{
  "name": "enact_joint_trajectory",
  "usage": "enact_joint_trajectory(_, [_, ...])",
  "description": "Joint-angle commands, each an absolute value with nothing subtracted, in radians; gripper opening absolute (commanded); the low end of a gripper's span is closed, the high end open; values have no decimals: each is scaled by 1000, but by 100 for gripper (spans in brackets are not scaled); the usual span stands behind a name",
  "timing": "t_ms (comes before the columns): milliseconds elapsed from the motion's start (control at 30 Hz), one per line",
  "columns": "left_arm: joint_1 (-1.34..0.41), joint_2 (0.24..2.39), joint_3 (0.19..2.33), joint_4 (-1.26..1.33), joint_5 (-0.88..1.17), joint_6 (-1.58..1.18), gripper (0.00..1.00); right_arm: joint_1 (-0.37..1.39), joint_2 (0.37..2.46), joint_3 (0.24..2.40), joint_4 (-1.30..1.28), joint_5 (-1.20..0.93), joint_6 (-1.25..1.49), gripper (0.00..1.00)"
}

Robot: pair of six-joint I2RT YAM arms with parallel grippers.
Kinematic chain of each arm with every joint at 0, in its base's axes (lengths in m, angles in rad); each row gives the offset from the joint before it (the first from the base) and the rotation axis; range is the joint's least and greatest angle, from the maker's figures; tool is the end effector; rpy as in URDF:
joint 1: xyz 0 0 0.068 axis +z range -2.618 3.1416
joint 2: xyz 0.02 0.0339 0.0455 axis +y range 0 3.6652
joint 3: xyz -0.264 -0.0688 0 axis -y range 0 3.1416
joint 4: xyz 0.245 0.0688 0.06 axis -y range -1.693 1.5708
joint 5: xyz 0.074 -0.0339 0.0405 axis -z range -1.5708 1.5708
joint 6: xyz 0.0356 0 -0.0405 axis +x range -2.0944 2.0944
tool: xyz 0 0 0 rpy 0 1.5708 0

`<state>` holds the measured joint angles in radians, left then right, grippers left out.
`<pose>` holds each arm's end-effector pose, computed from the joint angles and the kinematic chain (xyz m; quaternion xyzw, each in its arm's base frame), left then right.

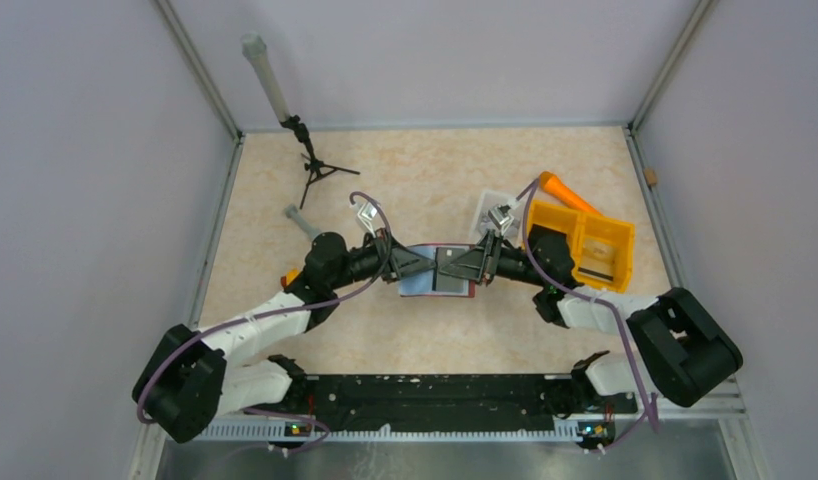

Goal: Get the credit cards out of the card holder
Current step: Remove the credit card from the card holder.

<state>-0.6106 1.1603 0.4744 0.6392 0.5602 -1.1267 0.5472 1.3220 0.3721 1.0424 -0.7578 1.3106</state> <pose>0.1909 -0.1567 0.2420 0.0071 0.7209 -0.6357 0.2758 0.1971 0.1488 0.2142 -0.0206 0.6827 0.6992 0.2115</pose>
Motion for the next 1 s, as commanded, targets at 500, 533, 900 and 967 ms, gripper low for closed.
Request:
enact_joint_trajectory(500, [-593, 1140, 481, 607, 631, -1095, 29, 551, 1302, 396, 1133, -787, 1316, 21])
enact_joint_trajectory(533, [-592, 1150, 479, 634, 643, -1108, 32, 551, 1303, 397, 1136, -787, 1316, 21])
enact_joint_trajectory(900, [-602, 1203, 491, 711, 695, -1143, 33, 551, 1317, 399, 1132, -788, 1318, 18])
enact_joint_trajectory(967, [-606, 1222, 498, 734, 704, -1154, 32, 551, 1319, 401, 1123, -788, 1313, 17])
